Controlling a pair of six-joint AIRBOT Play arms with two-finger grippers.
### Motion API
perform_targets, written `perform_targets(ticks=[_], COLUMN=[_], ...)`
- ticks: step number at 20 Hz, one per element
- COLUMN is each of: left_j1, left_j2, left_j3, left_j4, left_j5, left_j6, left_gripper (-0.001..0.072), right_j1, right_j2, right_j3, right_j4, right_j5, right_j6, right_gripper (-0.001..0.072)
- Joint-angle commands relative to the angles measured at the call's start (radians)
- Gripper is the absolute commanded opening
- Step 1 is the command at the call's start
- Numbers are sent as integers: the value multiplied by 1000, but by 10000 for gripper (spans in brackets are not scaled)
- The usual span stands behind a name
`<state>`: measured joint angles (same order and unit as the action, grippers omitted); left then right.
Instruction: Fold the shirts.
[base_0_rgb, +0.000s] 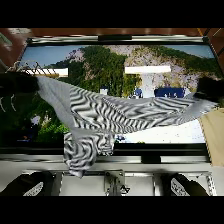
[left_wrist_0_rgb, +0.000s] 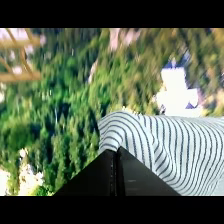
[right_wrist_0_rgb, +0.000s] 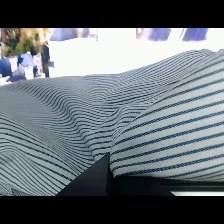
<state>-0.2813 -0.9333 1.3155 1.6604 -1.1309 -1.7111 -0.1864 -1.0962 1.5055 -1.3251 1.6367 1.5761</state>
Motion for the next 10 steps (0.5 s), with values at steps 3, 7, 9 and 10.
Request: perform_targets(ticks=[3,7,9,10], left_j1=[0,0,0,0], left_j2=[-250,-397,-455,-476], left_j3=[-89,-90,-90,-89], left_j4=[-31,-44,-92,-117], left_j5=[195,225,226,227], left_j6=[-91,-169,-169,-169], left_gripper=[42,44,47,95], right_j1=[0,2,19,31], right_j2=[-259,-381,-428,-446], right_j3=[-165,-165,-165,-165], right_j4=[130,213,220,219], right_j5=[-364,-621,-652,-653], right_j6=[2,87,106,105], right_gripper=[70,69,70,70])
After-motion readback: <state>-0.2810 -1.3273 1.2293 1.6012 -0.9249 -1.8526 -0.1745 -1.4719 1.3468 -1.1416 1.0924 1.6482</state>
